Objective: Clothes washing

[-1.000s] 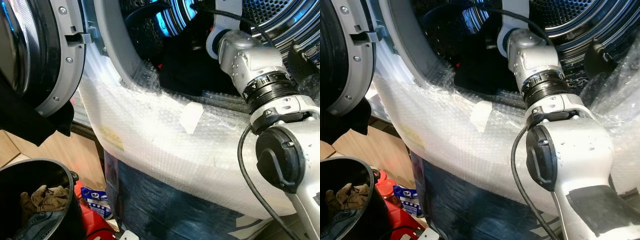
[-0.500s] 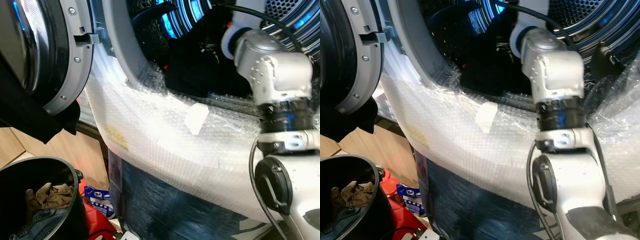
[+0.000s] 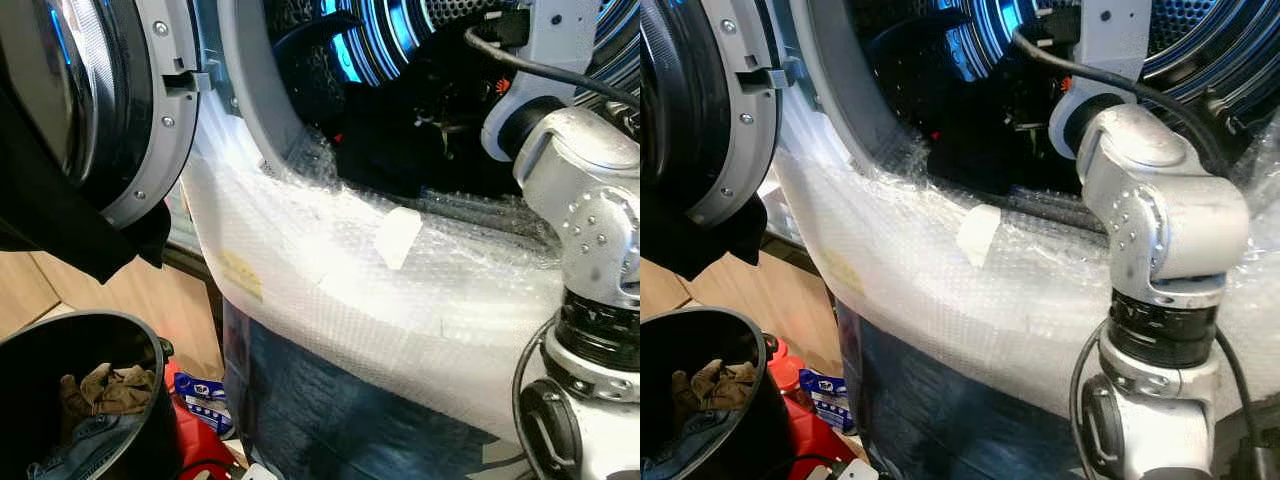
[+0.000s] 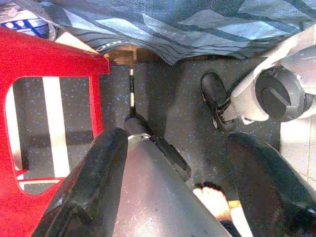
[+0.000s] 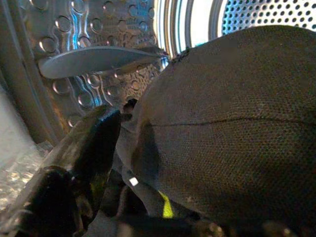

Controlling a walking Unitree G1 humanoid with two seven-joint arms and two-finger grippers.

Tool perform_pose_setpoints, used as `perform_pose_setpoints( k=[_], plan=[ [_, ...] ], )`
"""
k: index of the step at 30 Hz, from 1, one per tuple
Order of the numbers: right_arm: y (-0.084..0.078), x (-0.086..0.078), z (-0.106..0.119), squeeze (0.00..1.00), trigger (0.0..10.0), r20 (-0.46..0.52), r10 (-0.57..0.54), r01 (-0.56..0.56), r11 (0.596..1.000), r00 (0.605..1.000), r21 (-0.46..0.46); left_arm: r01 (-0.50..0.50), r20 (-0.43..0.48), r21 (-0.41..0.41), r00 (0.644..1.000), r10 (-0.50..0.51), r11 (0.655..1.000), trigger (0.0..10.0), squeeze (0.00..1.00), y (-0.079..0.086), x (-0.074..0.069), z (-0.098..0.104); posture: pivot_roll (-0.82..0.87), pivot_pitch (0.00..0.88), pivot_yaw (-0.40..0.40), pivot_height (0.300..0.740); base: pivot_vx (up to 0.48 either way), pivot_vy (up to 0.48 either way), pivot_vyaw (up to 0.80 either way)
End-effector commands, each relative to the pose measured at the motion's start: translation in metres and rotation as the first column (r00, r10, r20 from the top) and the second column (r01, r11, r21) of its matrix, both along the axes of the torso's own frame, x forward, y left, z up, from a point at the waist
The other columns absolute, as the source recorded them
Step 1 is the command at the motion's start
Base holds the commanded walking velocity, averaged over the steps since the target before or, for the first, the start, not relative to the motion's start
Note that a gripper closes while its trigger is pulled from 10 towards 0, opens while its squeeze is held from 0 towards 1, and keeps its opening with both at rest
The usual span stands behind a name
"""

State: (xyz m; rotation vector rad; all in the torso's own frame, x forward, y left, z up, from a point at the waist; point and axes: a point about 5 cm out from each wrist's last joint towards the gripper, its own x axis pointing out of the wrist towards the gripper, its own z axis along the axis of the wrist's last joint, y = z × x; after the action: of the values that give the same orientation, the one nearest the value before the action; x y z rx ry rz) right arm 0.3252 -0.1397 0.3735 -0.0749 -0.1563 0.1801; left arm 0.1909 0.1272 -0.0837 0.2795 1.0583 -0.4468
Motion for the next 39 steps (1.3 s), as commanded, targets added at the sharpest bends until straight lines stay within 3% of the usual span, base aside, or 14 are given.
perform_pose_setpoints(
  k=[1, 7, 8, 11, 15, 16, 17, 22, 25, 27, 31, 34, 38, 39],
  plan=[
    [-0.005, -0.002, 0.002, 1.0, 10.0, 0.015, -0.03, 0.03, 1.0, 0.999, -0.002, 0.019, -0.018, 0.007, 1.0, -0.019, 1.0, 10.0, 0.0, -0.001, -0.004, -0.002, -0.15, 0.0, -0.04, 0.74, 0.0, 0.0, 0.0],
    [0.003, 0.0, -0.001, 1.0, 10.0, 0.012, -0.005, 0.005, 1.0, 1.0, 0.022, 0.017, -0.017, 0.006, 1.0, -0.017, 1.0, 10.0, 0.0, -0.001, -0.004, -0.002, -0.14, 0.0, -0.043, 0.74, 0.0, 0.0, 0.0],
    [0.013, 0.004, -0.001, 0.0, 10.0, 0.009, 0.023, -0.023, 0.999, 1.0, 0.03, 0.015, -0.016, 0.008, 1.0, -0.015, 1.0, 10.0, 0.0, -0.001, -0.004, -0.002, -0.14, 0.0, -0.042, 0.74, 0.0, 0.0, 0.0],
    [0.026, 0.016, 0.0, 0.0, 10.0, 0.011, 0.052, -0.052, 0.998, 0.999, 0.023, 0.014, -0.014, 0.008, 1.0, -0.014, 1.0, 10.0, 0.0, -0.001, -0.003, -0.001, -0.14, 0.0, -0.037, 0.74, 0.0, 0.0, 0.0],
    [0.031, 0.033, 0.01, 0.0, 10.0, 0.029, 0.037, -0.037, 0.999, 0.999, 0.014, 0.021, -0.012, 0.008, 1.0, -0.021, 1.0, 10.0, 0.0, -0.002, -0.001, -0.001, -0.14, 0.0, -0.036, 0.74, 0.0, 0.0, 0.0],
    [0.028, 0.04, 0.018, 1.0, 10.0, 0.04, 0.001, -0.003, 0.999, 0.999, 0.042, 0.022, -0.011, 0.009, 1.0, -0.022, 1.0, 10.0, 0.0, -0.002, -0.001, -0.001, -0.14, 0.0, -0.038, 0.74, 0.0, 0.0, 0.0],
    [0.02, 0.049, 0.029, 1.0, 10.0, 0.054, -0.07, 0.065, 0.995, 0.996, 0.081, 0.021, -0.011, 0.009, 1.0, -0.021, 1.0, 10.0, 0.0, -0.002, -0.002, -0.001, -0.13, 0.0, -0.045, 0.74, 0.0, 0.0, 0.0],
    [0.007, 0.062, 0.043, 1.0, 10.0, 0.068, -0.188, 0.181, 0.978, 0.98, 0.102, 0.004, -0.014, 0.005, 1.0, -0.004, 1.0, 10.0, 0.0, -0.002, -0.003, -0.002, -0.12, 0.0, -0.056, 0.74, 0.0, 0.0, 0.0],
    [0.016, 0.065, 0.039, 1.0, 10.0, 0.073, -0.164, 0.16, 0.985, 0.984, 0.058, -0.001, -0.015, 0.002, 1.0, 0.001, 1.0, 10.0, 0.0, -0.002, -0.004, -0.002, -0.12, 0.0, -0.059, 0.74, 0.0, 0.0, 0.0],
    [0.031, 0.069, 0.019, 1.0, 10.0, 0.016, -0.086, 0.086, 0.996, 0.996, -0.004, 0.0, -0.016, 0.001, 1.0, 0.0, 1.0, 10.0, 0.0, -0.002, -0.004, -0.002, -0.12, 0.0, -0.059, 0.74, 0.0, 0.0, 0.0],
    [0.037, 0.07, 0.007, 1.0, 10.0, -0.017, -0.055, 0.055, 0.998, 0.998, -0.034, 0.005, -0.016, 0.002, 1.0, -0.005, 1.0, 10.0, 0.0, -0.003, -0.004, -0.002, -0.13, 0.0, -0.057, 0.74, 0.0, 0.0, 0.0],
    [0.041, 0.07, 0.013, 1.0, 10.0, -0.009, -0.043, 0.043, 0.999, 0.999, -0.013, 0.012, -0.015, 0.001, 1.0, -0.012, 1.0, 10.0, 0.0, -0.004, -0.003, -0.001, -0.14, 0.0, -0.049, 0.74, 0.0, 0.0, 0.0],
    [0.04, 0.065, 0.043, 1.0, 10.0, 0.096, -0.079, 0.081, 0.996, 0.992, -0.022, 0.02, -0.013, 0.002, 1.0, -0.02, 1.0, 10.0, 0.0, -0.004, -0.002, -0.001, -0.14, 0.0, -0.052, 0.74, 0.0, 0.0, 0.0],
    [0.038, 0.063, 0.053, 0.02, 10.0, 0.127, -0.096, 0.099, 0.995, 0.987, -0.014, 0.017, -0.013, 0.003, 1.0, -0.017, 1.0, 10.0, 0.0, -0.004, -0.002, -0.001, -0.14, 0.0, -0.05, 0.74, 0.0, 0.0, 0.0]
  ],
)
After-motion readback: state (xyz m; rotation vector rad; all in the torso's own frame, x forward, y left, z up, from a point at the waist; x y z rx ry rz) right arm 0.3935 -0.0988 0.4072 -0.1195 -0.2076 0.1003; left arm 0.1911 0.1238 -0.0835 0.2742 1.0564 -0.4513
